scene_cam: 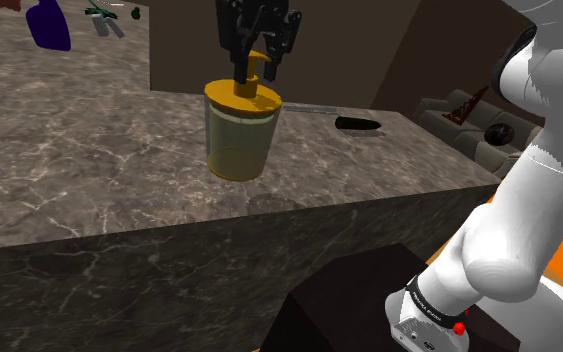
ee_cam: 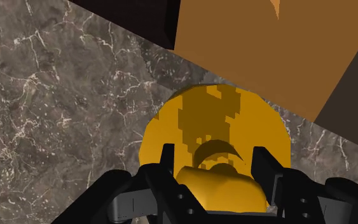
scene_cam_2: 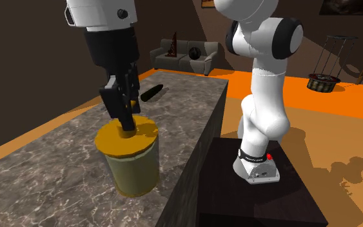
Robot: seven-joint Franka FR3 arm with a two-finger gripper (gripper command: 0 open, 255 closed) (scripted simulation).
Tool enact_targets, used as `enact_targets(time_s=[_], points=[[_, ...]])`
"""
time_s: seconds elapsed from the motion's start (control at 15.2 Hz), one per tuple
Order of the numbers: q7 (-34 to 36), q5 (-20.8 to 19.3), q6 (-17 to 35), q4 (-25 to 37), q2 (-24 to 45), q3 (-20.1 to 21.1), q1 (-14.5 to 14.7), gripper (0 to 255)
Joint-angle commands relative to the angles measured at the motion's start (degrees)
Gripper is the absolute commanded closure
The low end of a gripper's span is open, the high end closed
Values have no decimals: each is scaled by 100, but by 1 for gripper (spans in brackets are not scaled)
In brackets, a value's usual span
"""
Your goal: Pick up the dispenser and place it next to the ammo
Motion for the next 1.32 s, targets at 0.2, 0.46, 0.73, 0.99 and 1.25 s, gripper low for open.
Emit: enact_targets(time_s=[0.2,0.46,0.73,0.99,1.25], points=[[132,-219,-592,928,384,63,192,255],[217,-418,-1027,1651,709,98,389,255],[-495,37,-721,625,-113,-146,-333,255],[-1218,309,-570,-54,-711,-479,-826,255],[-1917,440,-492,-524,-1135,-852,-1184,255]])
